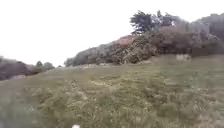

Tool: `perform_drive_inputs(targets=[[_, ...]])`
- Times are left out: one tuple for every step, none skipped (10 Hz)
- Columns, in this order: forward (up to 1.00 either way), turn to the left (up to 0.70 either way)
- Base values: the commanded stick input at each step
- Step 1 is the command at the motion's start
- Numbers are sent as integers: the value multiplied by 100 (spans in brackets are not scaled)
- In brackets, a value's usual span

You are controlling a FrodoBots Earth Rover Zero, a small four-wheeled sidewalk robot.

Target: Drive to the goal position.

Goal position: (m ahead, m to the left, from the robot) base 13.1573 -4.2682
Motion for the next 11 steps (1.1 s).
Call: perform_drive_inputs(targets=[[70, -14], [70, -14], [70, -14], [70, -14], [70, -14], [70, -14], [70, -14], [70, -14], [70, -14], [70, -14], [70, -14]])
